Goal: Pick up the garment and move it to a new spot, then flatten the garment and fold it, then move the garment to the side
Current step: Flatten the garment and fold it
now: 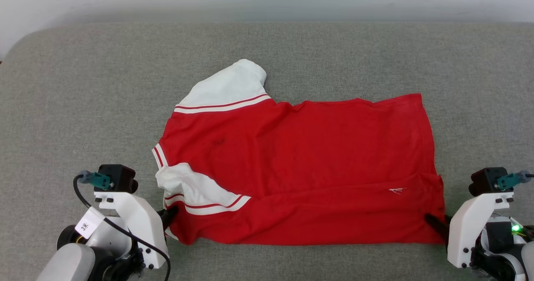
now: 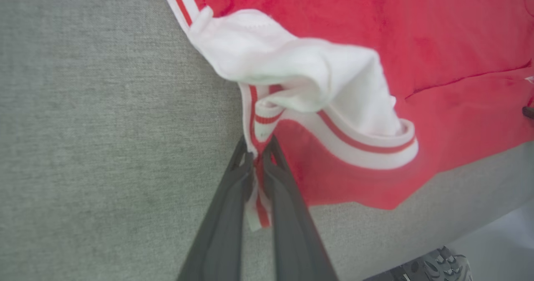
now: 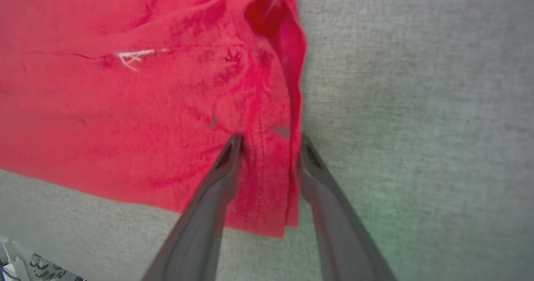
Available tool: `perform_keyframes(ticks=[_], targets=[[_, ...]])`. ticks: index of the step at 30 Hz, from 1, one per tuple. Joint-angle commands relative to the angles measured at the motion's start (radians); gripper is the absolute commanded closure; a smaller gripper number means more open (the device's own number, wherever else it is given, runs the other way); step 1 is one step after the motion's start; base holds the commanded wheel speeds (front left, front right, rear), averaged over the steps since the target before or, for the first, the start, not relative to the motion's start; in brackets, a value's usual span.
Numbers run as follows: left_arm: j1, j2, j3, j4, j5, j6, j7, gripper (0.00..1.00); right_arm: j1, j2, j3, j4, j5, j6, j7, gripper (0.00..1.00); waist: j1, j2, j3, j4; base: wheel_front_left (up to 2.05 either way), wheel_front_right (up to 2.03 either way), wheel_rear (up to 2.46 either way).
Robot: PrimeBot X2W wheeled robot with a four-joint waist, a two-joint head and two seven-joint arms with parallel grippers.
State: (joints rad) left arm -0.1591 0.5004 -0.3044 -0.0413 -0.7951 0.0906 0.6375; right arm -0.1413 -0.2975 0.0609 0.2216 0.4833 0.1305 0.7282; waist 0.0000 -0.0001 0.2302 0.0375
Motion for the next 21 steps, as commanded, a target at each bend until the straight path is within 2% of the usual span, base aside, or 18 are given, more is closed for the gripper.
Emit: perform_keyframes(ticks=[1,11,21], targets=[[-0.006,-0.004,0.0,0.002,-0.003,-0.002,-0.007,1.0,0.026,0.022,0.04,0.05,0.01,0.0,0.024,1.0,0.0,0.0001,0.0,-0.001,0.0,0.0,0.0],[0.021,-0.007,0.004,0.026,-0.01,-0.009,-0.036,1.0,-0.015,-0.027,0.024,0.003,0.024,-0.001,-0.038,1.0,0.0,0.0001,-0.058,-0.011,0.0,0.0,0.0],[0.157,0.015,0.021,0.025,-0.03,0.021,-0.045,1.0,0.127,-0.014,0.018,-0.105,0.025,0.0,-0.028,1.0,0.0,0.0001,-0.194,-0.031,0.0,0.0,0.0]])
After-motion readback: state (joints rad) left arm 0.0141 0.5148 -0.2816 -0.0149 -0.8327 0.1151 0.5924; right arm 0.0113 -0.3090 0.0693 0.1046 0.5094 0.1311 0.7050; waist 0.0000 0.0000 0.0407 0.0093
